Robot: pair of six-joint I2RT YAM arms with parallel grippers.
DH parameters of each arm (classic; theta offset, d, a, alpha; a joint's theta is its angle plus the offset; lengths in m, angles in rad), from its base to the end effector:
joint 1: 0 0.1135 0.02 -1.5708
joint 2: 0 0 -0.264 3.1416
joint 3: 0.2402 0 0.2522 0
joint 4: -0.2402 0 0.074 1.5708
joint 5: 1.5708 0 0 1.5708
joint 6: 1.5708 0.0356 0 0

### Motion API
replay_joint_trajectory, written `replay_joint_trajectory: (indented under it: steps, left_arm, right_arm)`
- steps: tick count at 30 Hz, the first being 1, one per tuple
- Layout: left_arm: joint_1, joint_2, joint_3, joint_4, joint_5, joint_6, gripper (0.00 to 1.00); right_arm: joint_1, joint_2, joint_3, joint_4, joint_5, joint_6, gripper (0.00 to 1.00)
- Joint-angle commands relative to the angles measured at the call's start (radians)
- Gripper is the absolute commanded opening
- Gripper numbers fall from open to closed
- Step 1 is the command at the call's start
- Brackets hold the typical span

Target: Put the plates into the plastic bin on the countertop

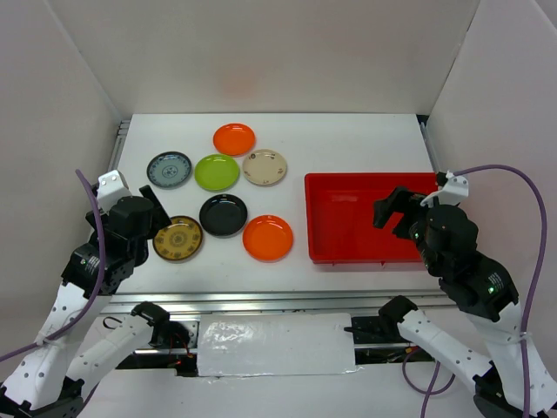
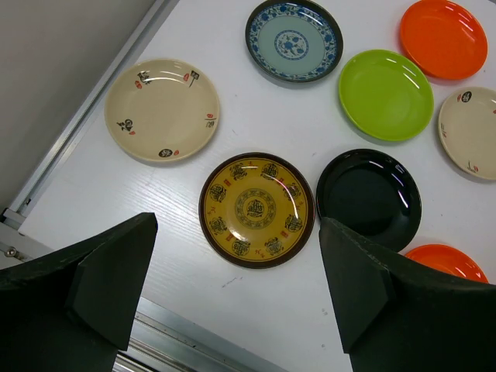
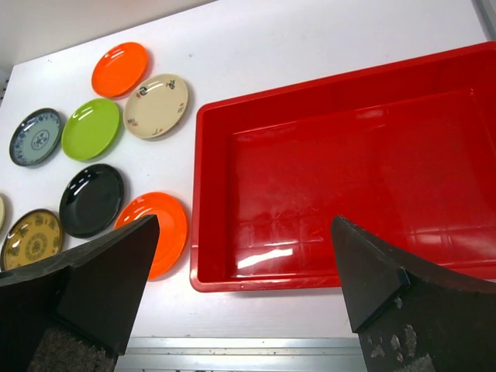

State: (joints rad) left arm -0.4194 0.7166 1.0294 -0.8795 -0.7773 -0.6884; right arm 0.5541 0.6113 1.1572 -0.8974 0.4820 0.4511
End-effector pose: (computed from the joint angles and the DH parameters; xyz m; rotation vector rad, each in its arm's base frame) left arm 0.1192 -0.0258 0.3660 -0.6842 1.8423 0.1141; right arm 0.0777 0.0286 0.4071 0.2231 1.8738 0.2251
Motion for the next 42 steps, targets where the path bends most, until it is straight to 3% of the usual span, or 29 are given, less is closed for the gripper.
replay_joint_trajectory:
  steps: [1, 8, 14, 17, 19, 24, 27, 33, 42]
  left_arm:
    - [0.004, 0.000, 0.021, 0.014, -0.011, -0.011, 0.99]
    - [0.004, -0.003, 0.018, 0.017, -0.011, -0.010, 0.99]
    - [0.002, 0.003, 0.017, 0.022, -0.014, -0.005, 0.99]
    - [0.004, 0.009, 0.017, 0.020, -0.011, -0.003, 0.99]
    - [0.004, 0.011, 0.018, 0.027, 0.001, 0.004, 0.99]
    - [0.004, 0.012, 0.009, 0.053, 0.036, 0.035, 0.99]
    - [0.004, 0.012, 0.008, 0.054, 0.039, 0.041, 0.99]
    - [0.004, 0.014, 0.005, 0.060, 0.046, 0.044, 0.99]
    - [0.004, 0.020, 0.001, 0.076, 0.081, 0.067, 0.99]
  right_arm:
    - [0.003, -0.001, 0.004, 0.051, 0.001, -0.011, 1.00]
    - [0.003, 0.008, -0.011, 0.107, -0.081, -0.043, 1.00]
    - [0.000, 0.125, -0.034, 0.303, -0.409, -0.074, 1.00]
    - [0.010, 0.314, -0.040, 0.460, -0.670, -0.048, 1.00]
    - [0.052, 0.475, -0.036, 0.594, -0.749, -0.035, 1.00]
    - [0.072, 0.871, 0.109, 0.725, -0.856, -0.054, 1.00]
    - [0.063, 1.069, 0.211, 0.752, -0.957, -0.072, 0.95]
    - [0.067, 1.365, 0.428, 0.681, -0.993, -0.103, 0.85]
    - [0.070, 1.531, 0.481, 0.733, -0.918, -0.063, 0.80]
